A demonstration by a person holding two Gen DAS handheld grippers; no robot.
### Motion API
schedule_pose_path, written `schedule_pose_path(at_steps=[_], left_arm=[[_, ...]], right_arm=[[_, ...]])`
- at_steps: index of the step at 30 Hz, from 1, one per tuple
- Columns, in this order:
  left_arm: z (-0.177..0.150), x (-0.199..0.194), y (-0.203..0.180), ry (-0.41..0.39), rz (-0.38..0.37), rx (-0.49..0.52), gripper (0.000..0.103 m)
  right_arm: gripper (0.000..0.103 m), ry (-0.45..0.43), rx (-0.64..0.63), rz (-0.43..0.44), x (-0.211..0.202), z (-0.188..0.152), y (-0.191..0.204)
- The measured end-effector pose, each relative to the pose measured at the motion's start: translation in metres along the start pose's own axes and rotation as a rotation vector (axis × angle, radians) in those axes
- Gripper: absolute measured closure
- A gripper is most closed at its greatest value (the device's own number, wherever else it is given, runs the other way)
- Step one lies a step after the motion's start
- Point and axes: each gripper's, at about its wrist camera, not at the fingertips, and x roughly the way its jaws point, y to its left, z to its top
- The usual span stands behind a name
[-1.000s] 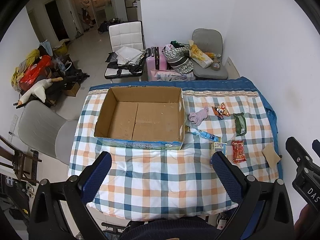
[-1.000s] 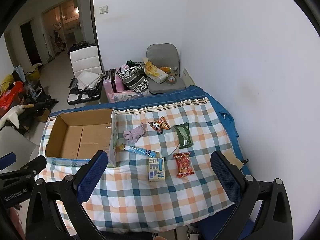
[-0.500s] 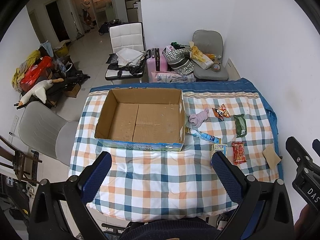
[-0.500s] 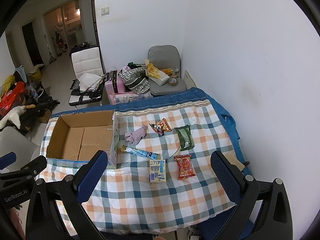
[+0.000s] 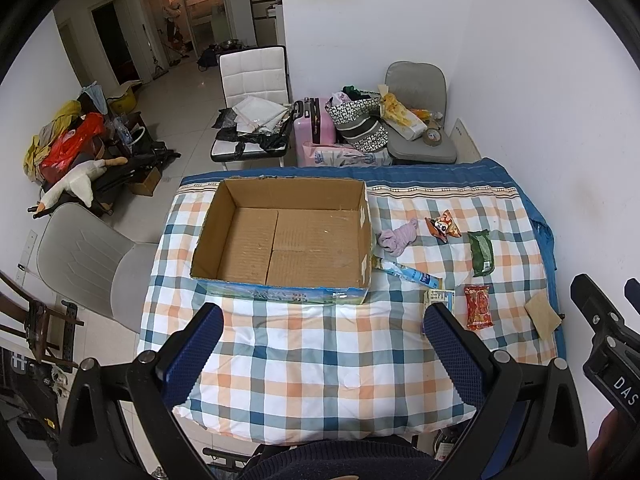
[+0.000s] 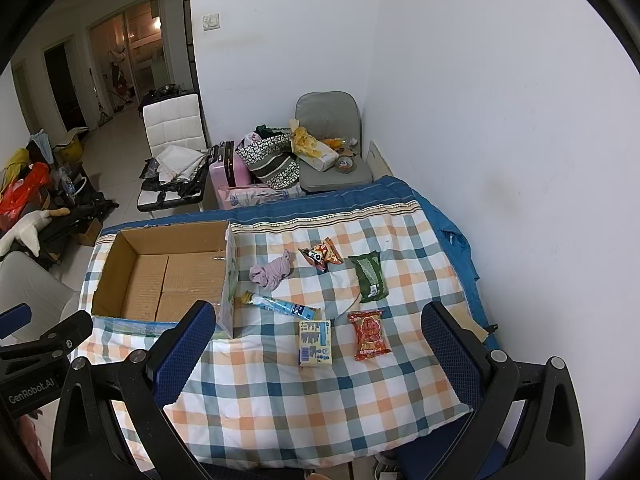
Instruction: Organize soft objects
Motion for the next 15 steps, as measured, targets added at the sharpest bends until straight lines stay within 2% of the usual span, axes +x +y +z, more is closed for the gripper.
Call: schedule_pose_path(at_steps=[15], left_arm=[[-0.0021,-0.0009,-0.0012,-0.004,0.001,-0.001,0.0]], right_arm=[[0.0,-0.001,-0.001,-0.003,-0.0005,-0.0004,0.0008]])
